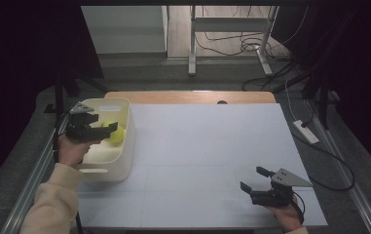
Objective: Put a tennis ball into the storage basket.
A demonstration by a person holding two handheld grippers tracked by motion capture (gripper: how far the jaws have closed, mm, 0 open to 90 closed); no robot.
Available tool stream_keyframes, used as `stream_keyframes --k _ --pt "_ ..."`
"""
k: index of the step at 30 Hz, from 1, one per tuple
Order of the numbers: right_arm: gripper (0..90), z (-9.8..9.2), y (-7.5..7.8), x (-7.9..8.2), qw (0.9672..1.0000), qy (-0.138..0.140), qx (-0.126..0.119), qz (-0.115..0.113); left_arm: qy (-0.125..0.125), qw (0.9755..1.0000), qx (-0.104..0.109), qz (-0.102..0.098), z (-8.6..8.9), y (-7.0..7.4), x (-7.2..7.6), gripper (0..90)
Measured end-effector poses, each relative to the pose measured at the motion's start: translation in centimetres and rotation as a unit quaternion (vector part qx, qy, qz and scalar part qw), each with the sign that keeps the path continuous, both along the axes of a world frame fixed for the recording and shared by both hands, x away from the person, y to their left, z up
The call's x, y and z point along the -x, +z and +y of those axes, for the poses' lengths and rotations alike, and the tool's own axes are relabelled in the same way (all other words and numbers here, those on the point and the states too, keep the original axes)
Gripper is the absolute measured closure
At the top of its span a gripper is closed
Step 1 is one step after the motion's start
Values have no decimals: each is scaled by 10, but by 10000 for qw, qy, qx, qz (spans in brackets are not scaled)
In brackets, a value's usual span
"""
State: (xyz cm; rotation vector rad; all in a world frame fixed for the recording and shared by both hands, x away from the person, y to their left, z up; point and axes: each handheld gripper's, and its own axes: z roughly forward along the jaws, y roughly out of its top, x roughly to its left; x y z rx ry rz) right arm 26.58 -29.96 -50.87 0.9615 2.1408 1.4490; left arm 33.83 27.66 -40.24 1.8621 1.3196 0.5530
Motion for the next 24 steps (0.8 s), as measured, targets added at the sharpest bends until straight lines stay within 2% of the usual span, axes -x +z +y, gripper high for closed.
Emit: stream_keyframes --k 5,8,10,11,17,24 --pt "120 0 0 0 10000 3 7 -2 -93 9994 250 -202 -1 5 6 90" --pt "120 0 0 0 10000 0 12 0 -247 9983 392 -346 -3 7 10 80" --pt "120 0 0 0 10000 1 10 -2 -286 9979 435 -374 -4 8 11 80" --pt "120 -1 0 0 10000 2 16 12 -349 9972 504 -431 -5 9 13 80" --pt "120 0 0 0 10000 0 17 2 -700 9935 599 -668 -17 16 22 89" --pt "120 0 0 0 10000 -13 22 3 -1020 9896 681 -755 -32 19 31 90"
